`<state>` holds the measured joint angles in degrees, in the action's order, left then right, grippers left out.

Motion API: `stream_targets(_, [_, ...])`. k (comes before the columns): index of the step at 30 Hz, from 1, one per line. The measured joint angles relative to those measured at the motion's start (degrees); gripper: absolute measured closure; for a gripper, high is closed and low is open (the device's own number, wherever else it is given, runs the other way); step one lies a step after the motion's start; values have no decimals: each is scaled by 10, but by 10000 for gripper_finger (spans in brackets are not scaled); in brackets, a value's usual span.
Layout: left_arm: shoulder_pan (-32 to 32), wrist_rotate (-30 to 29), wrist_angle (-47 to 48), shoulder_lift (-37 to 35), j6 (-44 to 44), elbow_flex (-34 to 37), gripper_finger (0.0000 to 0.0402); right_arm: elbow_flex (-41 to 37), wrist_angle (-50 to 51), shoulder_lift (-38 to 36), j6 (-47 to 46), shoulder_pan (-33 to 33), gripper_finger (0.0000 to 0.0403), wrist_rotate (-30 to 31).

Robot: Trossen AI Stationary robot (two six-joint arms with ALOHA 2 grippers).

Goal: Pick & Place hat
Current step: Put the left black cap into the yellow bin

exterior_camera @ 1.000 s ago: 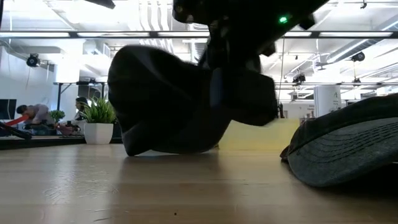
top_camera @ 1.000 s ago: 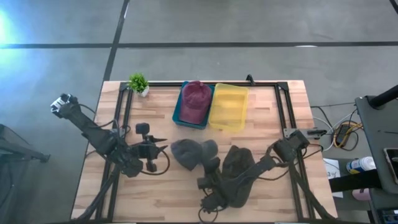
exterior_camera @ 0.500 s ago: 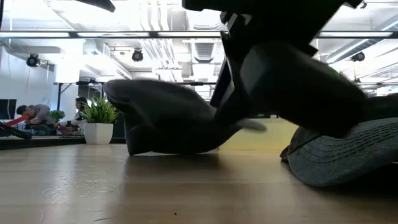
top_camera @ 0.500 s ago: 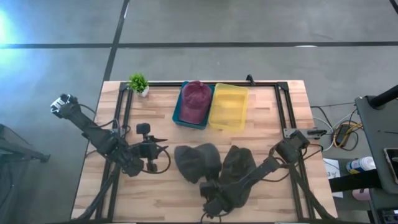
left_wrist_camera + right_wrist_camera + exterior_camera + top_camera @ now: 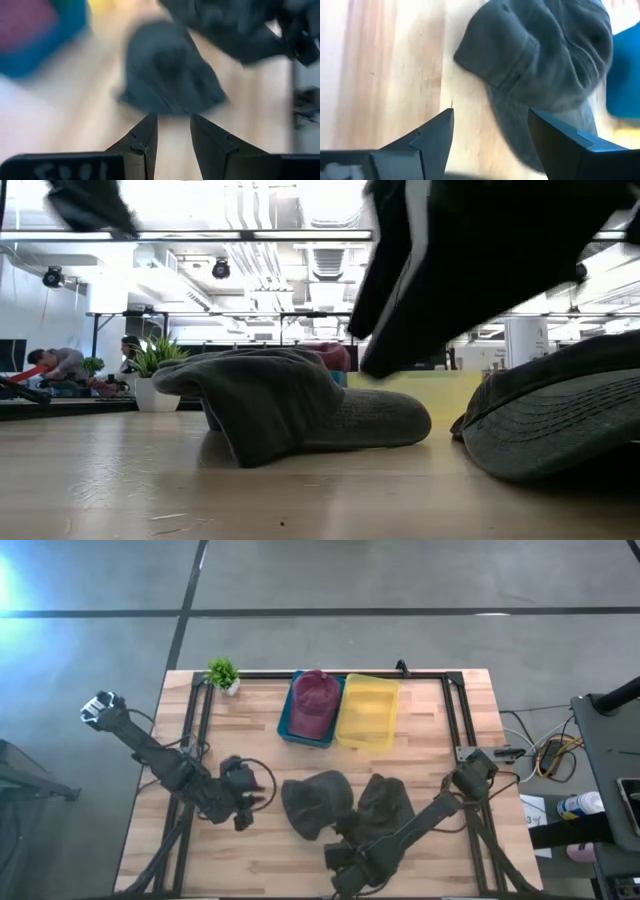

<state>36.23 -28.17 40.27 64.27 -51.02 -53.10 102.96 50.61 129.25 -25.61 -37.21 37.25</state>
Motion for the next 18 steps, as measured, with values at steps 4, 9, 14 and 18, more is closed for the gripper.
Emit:
stream_targets(4, [0, 109, -122, 6, -88, 64, 291, -12, 10, -24, -94, 0, 159, -2])
stream_targets(9, [-4, 117, -314, 39, -121, 128, 291, -39, 10, -56, -210, 7, 169, -40])
stream_targets(14, [-4, 162, -376, 80, -124, 160, 291, -75, -10, -83, -296, 8, 170, -64])
stream_targets(18, [-4, 178, -415, 98, -133, 193, 291, -111, -25, -118, -385, 23, 170, -85])
